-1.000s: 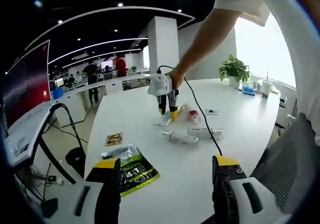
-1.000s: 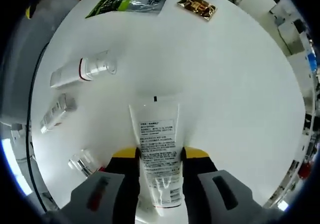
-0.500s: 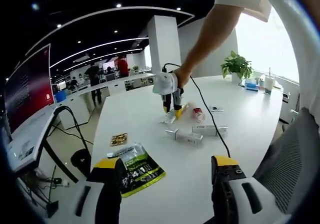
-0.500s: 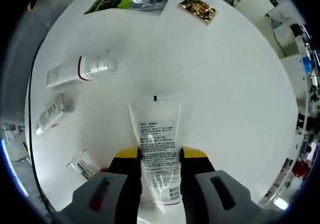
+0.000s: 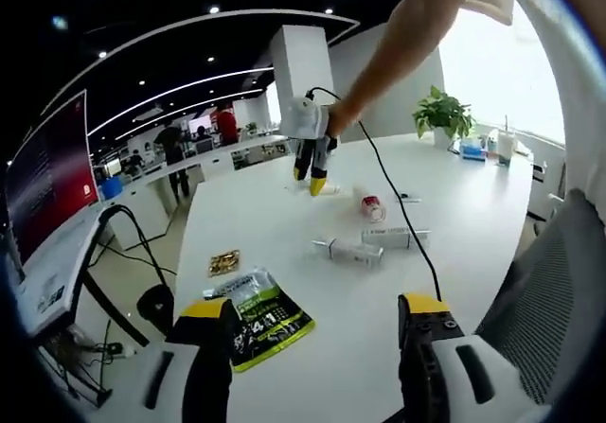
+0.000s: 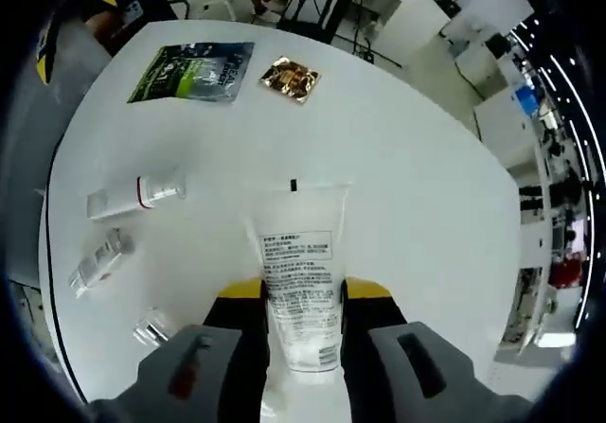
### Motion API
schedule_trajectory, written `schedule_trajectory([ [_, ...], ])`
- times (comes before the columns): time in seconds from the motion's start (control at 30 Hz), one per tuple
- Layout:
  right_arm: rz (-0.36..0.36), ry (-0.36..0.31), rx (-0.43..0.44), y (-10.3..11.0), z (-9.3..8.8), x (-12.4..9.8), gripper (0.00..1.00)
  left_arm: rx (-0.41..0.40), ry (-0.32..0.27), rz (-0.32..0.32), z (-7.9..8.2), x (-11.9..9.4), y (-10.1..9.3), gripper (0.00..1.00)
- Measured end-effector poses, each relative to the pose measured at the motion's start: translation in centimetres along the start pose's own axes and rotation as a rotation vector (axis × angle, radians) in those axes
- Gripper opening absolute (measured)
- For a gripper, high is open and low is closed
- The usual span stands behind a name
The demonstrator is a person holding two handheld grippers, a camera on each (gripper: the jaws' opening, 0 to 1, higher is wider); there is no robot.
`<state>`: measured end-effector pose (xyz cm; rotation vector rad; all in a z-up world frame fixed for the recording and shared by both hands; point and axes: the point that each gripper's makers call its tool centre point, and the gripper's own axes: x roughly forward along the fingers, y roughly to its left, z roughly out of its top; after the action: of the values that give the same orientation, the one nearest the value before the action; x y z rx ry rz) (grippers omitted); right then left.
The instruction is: Arrange the skincare products in the storage area until every visible bottle or jar stands upright without overlapping.
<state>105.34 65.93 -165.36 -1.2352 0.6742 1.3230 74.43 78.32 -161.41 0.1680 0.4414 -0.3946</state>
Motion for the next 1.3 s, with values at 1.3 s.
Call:
schedule_trajectory([
  [1.3, -0.297, -0.726, 0.634, 16.8, 11.1, -20.8, 0.26, -0.06, -0.027, -0.139, 0.9, 0.0, -2.7, 0.9],
])
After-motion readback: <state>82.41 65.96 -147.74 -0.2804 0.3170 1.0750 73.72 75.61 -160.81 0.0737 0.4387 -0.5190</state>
